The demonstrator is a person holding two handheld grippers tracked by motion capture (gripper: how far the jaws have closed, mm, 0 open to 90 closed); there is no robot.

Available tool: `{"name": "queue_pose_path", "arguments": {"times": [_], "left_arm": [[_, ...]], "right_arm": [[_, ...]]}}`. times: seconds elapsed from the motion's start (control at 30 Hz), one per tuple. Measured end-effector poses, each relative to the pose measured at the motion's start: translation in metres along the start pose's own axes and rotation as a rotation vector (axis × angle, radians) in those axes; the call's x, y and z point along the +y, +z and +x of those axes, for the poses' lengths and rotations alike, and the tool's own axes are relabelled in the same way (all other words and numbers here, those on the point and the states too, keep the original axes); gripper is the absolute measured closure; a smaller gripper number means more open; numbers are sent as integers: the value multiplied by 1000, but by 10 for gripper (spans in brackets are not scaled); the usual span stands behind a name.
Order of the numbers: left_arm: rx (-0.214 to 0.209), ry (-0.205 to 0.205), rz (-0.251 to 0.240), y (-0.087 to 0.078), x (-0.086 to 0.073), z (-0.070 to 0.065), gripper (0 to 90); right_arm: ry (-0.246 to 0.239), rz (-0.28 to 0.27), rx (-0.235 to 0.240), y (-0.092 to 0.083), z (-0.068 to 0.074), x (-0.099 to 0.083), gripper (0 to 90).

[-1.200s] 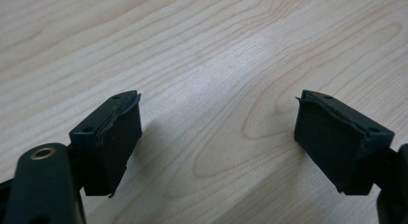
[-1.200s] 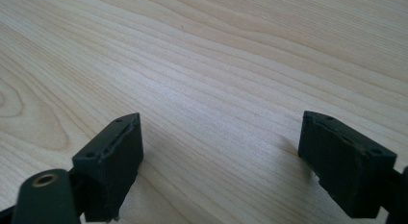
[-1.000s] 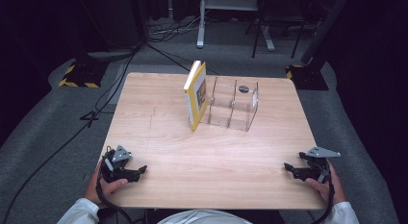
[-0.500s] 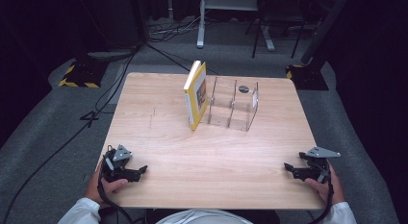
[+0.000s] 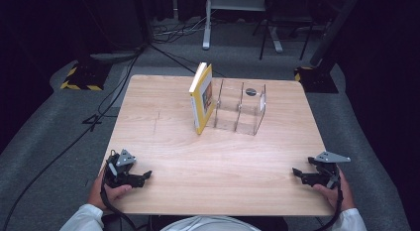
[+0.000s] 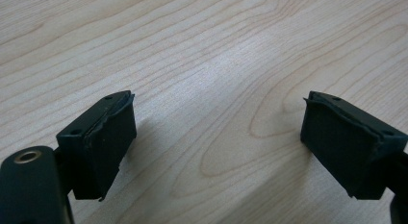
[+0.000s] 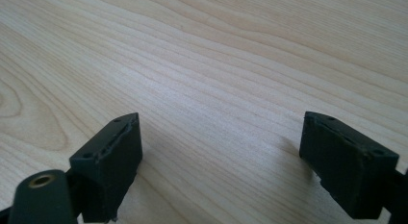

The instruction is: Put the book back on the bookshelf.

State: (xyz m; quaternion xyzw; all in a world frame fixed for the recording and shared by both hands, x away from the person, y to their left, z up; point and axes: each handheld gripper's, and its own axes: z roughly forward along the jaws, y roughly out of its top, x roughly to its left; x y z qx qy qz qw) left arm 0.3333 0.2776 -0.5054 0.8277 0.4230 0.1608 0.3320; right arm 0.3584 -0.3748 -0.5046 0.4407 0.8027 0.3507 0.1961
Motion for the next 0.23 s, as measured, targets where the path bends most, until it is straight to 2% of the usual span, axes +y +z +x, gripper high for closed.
{"name": "queue_pose_path", "arguments": {"times": [0.23], "left_arm": [[5, 0, 0, 0, 0, 0, 124]], "right_arm": [[4, -1, -3, 0, 0, -1, 153]]}}
